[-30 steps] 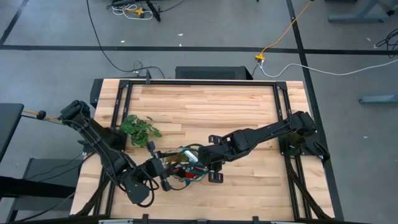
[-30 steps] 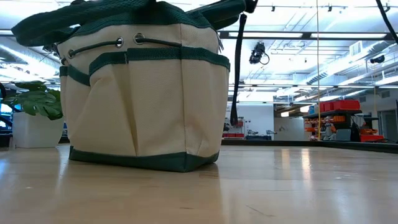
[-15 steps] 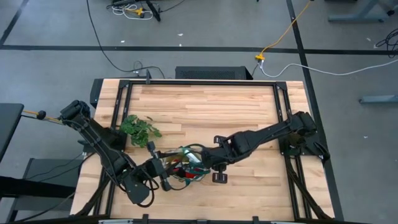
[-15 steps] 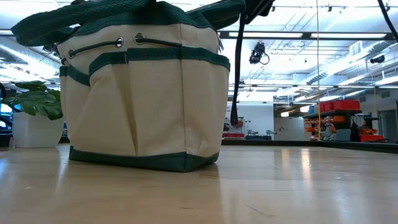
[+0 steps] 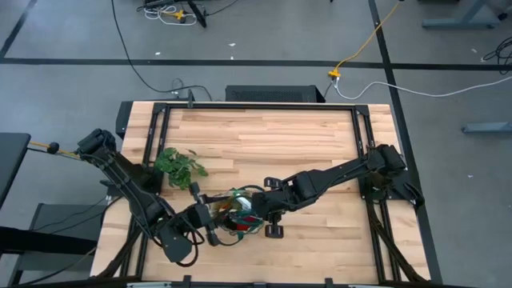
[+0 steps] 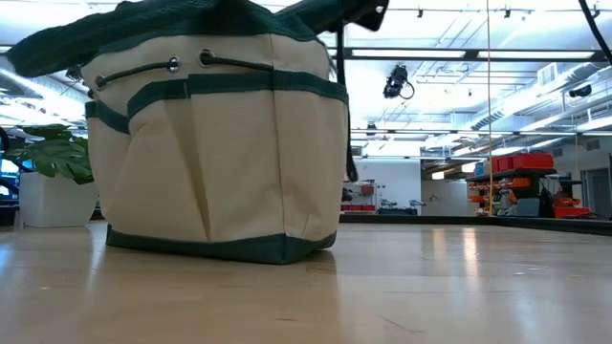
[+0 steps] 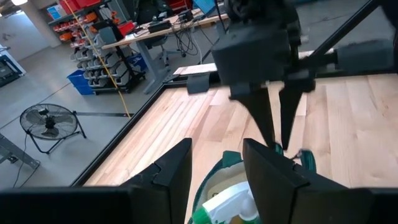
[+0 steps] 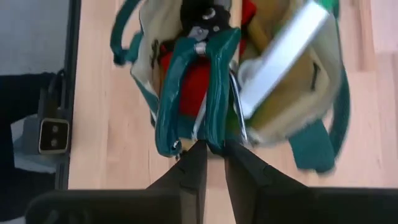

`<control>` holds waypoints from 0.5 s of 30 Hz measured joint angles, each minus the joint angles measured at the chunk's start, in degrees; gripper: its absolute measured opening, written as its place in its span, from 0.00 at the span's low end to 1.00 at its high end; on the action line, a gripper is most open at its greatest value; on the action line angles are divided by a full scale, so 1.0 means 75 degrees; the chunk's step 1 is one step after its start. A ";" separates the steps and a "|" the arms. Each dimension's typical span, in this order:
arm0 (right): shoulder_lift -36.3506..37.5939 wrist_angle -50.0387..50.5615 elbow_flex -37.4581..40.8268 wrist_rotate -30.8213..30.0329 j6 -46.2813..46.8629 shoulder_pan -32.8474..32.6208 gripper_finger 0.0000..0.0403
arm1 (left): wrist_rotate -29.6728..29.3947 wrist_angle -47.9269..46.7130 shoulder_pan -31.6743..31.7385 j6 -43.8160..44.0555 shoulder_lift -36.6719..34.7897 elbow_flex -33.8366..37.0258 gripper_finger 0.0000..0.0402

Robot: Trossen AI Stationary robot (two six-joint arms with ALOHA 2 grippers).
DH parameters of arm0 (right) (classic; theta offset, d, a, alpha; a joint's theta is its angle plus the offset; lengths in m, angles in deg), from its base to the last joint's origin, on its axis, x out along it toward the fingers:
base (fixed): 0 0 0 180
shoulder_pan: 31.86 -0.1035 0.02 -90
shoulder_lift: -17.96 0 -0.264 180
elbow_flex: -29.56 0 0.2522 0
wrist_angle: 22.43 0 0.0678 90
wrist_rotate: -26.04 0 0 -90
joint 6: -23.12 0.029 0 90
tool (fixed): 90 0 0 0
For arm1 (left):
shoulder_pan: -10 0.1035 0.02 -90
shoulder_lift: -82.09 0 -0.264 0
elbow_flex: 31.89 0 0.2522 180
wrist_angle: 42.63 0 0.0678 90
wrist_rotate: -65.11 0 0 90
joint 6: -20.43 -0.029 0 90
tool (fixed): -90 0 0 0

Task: Pick & Place Garden tools in Gardening bag
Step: Put the green pruning shears into the gardening bag

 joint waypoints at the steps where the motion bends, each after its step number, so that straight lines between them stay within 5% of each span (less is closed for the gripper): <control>1: -0.0042 -0.0103 0.0000 0.0001 -0.0045 0.0024 0.14 | 0.0001 0.0003 -0.0013 0.0000 0.0000 0.0000 0.38; 15: -0.0154 -0.0909 -0.0316 -0.0134 -0.0584 0.0361 0.14 | -0.0004 -0.0009 -0.0095 -0.0002 0.0000 0.0000 0.38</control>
